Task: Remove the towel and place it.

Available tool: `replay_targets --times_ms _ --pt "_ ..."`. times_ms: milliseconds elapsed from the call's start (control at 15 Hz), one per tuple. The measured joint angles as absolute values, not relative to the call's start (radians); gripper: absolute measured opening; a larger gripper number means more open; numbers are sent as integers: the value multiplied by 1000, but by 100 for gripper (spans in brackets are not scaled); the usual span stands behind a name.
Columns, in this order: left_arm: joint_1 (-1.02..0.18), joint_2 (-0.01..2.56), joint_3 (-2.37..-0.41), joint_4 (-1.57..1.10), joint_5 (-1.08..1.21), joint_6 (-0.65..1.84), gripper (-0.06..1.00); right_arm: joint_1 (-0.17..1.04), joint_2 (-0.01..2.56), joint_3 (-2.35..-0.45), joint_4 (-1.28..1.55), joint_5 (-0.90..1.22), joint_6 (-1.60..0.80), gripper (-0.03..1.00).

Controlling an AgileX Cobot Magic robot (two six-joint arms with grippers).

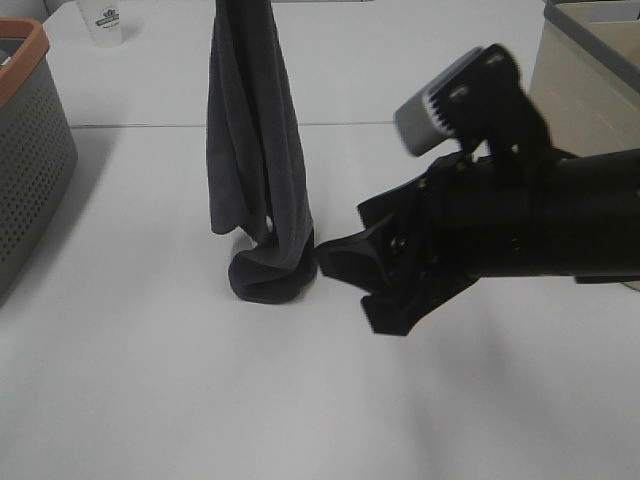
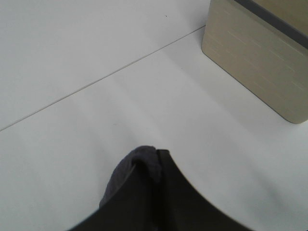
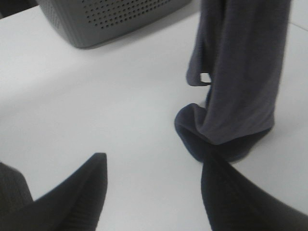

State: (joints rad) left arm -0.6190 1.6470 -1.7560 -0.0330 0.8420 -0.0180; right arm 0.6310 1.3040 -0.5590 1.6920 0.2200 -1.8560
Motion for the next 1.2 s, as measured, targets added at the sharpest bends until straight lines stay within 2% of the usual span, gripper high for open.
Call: replay_targets --times_ms 67,200,667,733,1200 --pt "-619 1647 -1756 -33 848 -18 0 706 1419 -618 1726 213 -1918 56" --pt "-619 1647 -1756 -33 849 -17 0 743 1527 -701 1732 220 -1919 56" --pt "-619 1647 -1756 -33 852 -17 0 748 1848 -958 1734 157 -1751 56" --pt "-619 1647 -1756 -33 852 -17 0 748 1885 -987 1734 94 -1709 56" --pt "-619 1647 -1756 -37 856 -17 0 748 1956 -1053 1734 -60 -1675 55"
